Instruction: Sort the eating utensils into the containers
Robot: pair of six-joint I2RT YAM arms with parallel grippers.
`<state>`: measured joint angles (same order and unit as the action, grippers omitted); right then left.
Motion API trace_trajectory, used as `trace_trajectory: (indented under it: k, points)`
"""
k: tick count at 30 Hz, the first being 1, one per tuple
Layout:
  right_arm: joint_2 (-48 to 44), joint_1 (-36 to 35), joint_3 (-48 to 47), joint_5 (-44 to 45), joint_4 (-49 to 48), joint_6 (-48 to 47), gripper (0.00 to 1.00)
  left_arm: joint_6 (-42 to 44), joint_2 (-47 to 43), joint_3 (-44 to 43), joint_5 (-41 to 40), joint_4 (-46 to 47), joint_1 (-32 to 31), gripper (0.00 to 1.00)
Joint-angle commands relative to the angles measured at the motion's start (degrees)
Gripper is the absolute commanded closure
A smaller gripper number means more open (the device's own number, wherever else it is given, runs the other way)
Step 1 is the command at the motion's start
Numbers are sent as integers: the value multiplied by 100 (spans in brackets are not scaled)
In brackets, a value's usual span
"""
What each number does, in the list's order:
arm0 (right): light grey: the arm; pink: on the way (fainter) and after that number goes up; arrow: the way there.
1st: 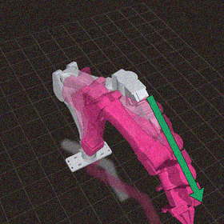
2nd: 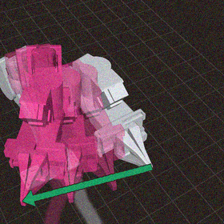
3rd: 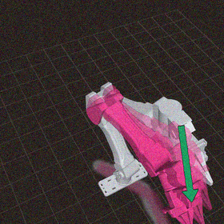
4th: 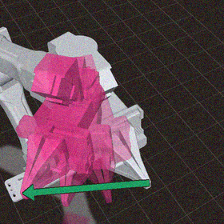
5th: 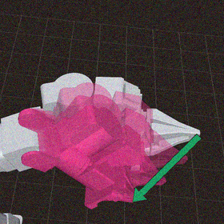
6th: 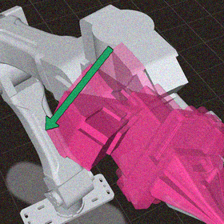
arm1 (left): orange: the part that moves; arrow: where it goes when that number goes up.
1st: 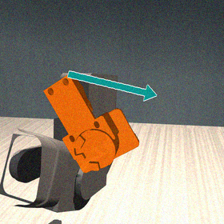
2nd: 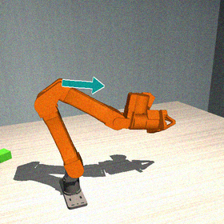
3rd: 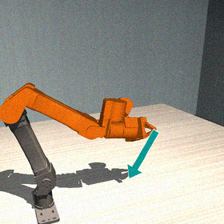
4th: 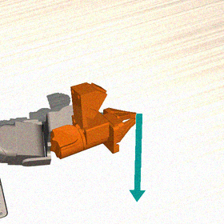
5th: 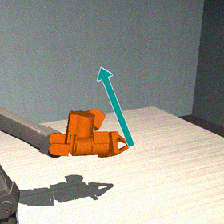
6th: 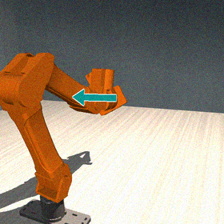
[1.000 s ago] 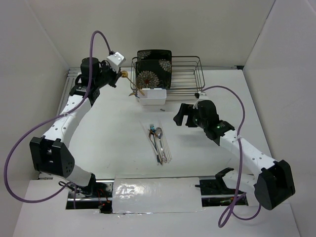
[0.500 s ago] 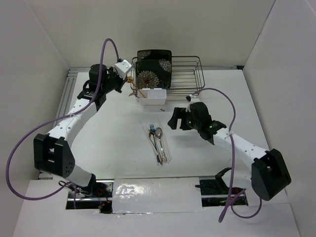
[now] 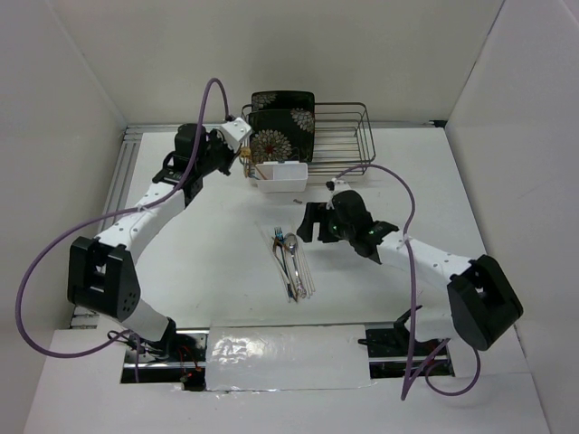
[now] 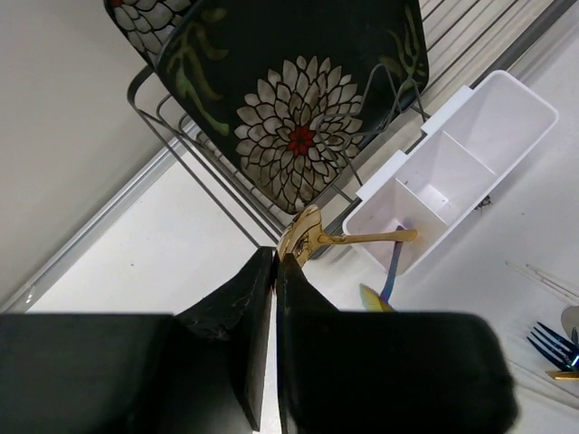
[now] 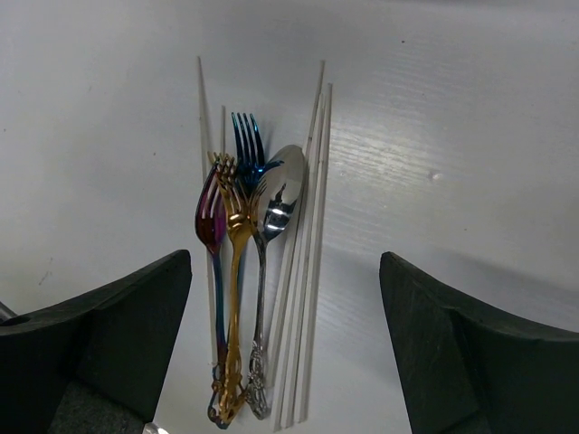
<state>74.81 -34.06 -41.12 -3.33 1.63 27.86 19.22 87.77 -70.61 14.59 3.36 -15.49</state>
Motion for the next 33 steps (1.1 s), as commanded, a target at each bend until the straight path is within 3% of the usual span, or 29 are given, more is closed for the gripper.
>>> trace_trajectory:
  k: [1,8,11,18,24,30,33]
  points:
    - [184,-171,-291,175,-321,62,10,-147,144,-58,167,262,-112,81]
    - [569,-478,-423,368,-321,150,12,-296,-14,-49,53,245,-69,46]
    - [728,-548,-572,421,-269,132,12,-682,-110,-163,246,149,106,7]
    - [1150,-751,-933,641,-75,176,17,-2137,-374,-1191,449,-518,591,0]
    - [1168,-803,-985,641,48,159,26,-2660,-559,-2035,439,-1363,907,0]
    - [1299,-812,-1038,413,338,150,49,-3109,-1296,-1642,975,-1715,1074,0]
    - [1396,-839,-1100,307,338,133,52,-3135,-1771,-1149,1195,-1654,1074,0]
